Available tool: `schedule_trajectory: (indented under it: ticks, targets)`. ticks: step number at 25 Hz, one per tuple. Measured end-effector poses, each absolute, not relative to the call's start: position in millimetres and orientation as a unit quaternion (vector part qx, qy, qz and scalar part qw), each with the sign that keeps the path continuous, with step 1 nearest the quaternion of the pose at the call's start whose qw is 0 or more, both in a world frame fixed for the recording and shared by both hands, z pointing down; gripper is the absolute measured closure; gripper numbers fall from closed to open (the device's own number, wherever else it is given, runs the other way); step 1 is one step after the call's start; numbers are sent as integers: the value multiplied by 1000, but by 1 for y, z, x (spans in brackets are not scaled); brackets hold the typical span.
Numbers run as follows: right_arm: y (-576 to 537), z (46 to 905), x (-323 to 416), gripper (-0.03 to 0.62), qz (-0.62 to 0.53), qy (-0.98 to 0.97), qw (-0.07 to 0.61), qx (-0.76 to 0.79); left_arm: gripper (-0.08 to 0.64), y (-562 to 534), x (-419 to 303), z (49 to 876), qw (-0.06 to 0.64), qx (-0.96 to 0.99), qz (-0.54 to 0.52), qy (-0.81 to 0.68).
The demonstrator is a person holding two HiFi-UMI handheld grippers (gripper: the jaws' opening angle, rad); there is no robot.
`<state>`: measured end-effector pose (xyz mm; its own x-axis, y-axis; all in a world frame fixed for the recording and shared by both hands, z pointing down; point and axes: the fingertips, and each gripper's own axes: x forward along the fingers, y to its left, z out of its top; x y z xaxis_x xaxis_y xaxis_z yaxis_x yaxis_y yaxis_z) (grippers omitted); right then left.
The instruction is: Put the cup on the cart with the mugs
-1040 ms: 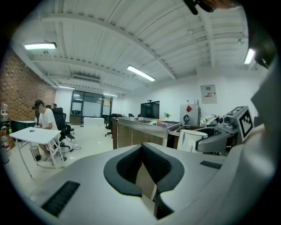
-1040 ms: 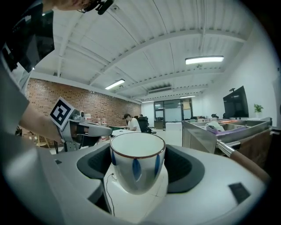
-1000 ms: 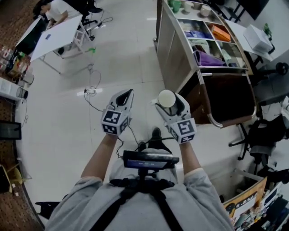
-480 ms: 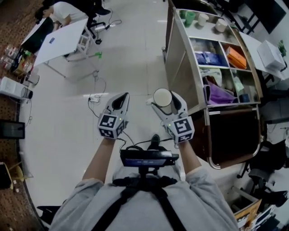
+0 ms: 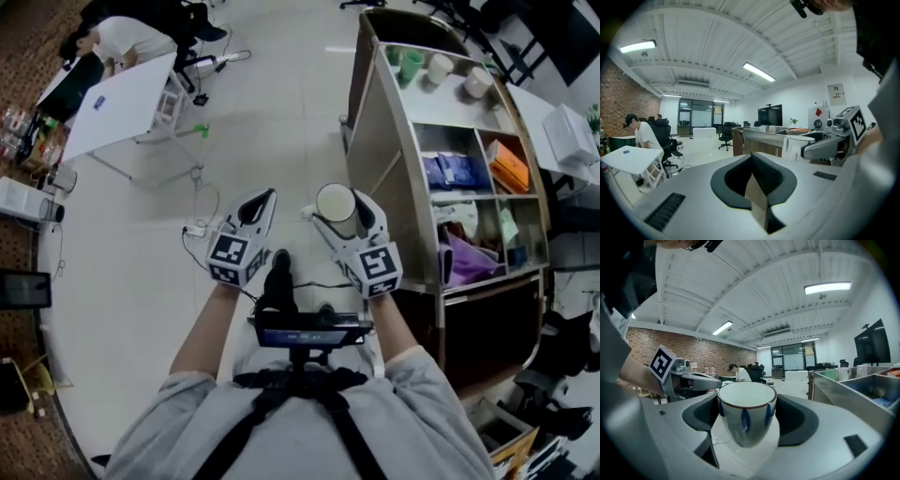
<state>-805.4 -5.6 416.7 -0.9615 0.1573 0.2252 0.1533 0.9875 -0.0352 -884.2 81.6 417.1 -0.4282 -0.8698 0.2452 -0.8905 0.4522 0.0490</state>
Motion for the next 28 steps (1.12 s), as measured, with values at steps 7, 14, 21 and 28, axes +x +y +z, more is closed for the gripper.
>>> schedule_trajectory:
  ticks: [7,14,21,28]
  targets:
    - [-47,410,-894,213,13,-994,107,-4,558,30,-983,402,104,581,33,-807]
    - [-115,376,-940,213,19,-991,83,107,558,-41,-1035,375,95,650,19,-754]
    - [-208,341,-950,213,22,-976,70,203,558,-136,-1041,341,65,703,11,-708]
    - [-301,318,-949,213,10,-959,70,275,558,-225,-1036,311,53,732,3,-679]
